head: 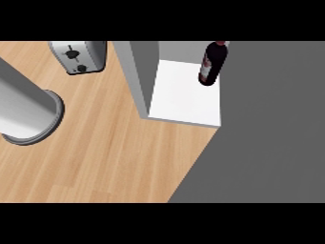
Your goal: Pick up the wine, place it into the cabinet and close the cabinet
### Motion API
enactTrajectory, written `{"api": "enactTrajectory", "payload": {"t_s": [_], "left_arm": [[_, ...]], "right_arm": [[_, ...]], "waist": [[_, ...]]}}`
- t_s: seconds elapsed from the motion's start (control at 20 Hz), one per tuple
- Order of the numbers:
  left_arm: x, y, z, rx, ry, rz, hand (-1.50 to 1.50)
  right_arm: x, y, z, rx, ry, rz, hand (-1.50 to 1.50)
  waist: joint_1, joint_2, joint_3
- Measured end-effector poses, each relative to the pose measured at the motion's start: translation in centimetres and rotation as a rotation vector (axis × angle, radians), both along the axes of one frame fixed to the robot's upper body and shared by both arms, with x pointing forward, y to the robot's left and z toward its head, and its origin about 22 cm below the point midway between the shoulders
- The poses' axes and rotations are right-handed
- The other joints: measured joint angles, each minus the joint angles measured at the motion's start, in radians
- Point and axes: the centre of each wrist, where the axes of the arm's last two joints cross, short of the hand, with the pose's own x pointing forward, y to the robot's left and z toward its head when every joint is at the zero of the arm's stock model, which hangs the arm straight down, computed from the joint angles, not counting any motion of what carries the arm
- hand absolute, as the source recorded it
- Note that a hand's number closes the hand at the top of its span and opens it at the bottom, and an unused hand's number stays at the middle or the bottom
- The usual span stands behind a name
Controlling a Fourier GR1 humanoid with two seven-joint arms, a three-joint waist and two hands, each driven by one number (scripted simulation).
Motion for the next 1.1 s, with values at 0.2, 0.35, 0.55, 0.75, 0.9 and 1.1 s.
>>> {"api": "enactTrajectory", "payload": {"t_s": [0.2,0.35,0.55,0.75,0.9,1.1], "left_arm": [[0.1,-0.1,0.1,0.0,-0.004,-0.018,1.5],[0.3,-0.1,0.2,0.002,-0.008,-0.033,1.5],[0.6,-0.4,0.4,-0.002,-0.018,-0.053,1.5],[0.9,-0.6,0.5,-0.011,-0.023,-0.072,1.5],[1.1,-0.7,0.6,-0.012,-0.025,-0.083,1.5],[1.5,-1.0,0.8,-0.019,-0.034,-0.098,1.5]], "right_arm": [[1.0,0.0,0.2,-0.009,-0.03,-0.024,1.5],[2.5,0.0,0.5,-0.002,-0.051,-0.057,1.5],[5.2,1.1,0.8,0.005,-0.049,-0.138,1.5],[7.8,2.9,1.4,-0.013,-0.054,-0.237,1.5],[9.9,4.1,2.3,-0.03,-0.065,-0.312,1.5],[12.8,5.7,3.8,-0.048,-0.085,-0.396,1.5]], "waist": [[0.018,0.006,0.0],[0.033,0.013,0.0],[0.056,0.017,0.0],[0.074,0.023,0.003],[0.087,0.027,0.004],[0.099,0.033,0.006]]}}
